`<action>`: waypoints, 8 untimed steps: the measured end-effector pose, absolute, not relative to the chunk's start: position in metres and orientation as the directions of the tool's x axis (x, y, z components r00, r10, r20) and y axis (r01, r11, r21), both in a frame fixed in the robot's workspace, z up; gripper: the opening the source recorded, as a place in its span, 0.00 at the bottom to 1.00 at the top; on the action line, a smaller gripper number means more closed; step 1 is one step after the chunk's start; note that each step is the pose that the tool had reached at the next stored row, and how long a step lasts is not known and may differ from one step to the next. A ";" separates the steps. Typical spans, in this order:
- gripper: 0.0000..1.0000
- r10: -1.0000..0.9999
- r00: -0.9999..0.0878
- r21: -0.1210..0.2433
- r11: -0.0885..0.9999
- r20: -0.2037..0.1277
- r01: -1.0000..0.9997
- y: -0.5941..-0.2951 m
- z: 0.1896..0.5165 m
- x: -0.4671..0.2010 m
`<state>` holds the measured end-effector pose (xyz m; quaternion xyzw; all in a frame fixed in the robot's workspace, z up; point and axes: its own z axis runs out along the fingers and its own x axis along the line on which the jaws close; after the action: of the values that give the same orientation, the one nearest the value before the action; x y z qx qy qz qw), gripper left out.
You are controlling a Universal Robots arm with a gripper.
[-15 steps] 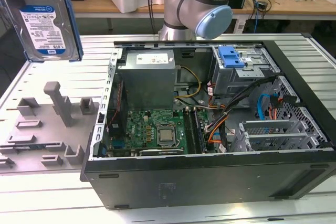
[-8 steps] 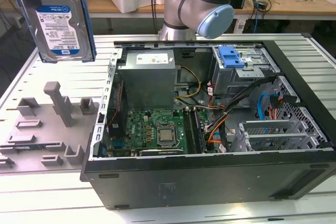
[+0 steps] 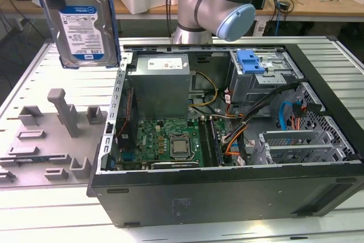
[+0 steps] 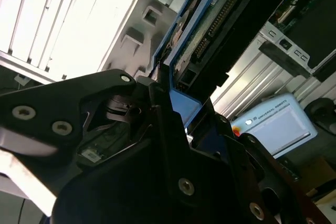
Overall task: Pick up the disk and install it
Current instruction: 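Pick up the disk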
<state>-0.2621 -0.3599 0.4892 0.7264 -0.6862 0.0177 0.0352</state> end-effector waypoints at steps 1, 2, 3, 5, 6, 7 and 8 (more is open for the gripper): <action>0.37 -0.996 0.058 0.027 -0.056 0.074 -0.998 -0.360 0.489 -0.259; 0.37 -0.996 0.058 0.027 -0.056 0.074 -0.998 -0.361 0.490 -0.254; 0.37 -0.996 0.058 0.027 -0.056 0.074 -0.998 -0.362 0.490 -0.248; 0.37 -0.996 0.058 0.027 -0.056 0.074 -0.998 -0.363 0.490 -0.239; 0.37 -0.996 0.058 0.027 -0.056 0.074 -0.998 -0.364 0.491 -0.232; 0.37 -0.996 0.058 0.027 -0.056 0.074 -0.998 -0.365 0.491 -0.227; 0.37 -0.996 0.058 0.027 -0.056 0.074 -0.998 -0.365 0.491 -0.223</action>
<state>-0.2229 -0.3653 0.4909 0.7264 -0.6862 0.0177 0.0352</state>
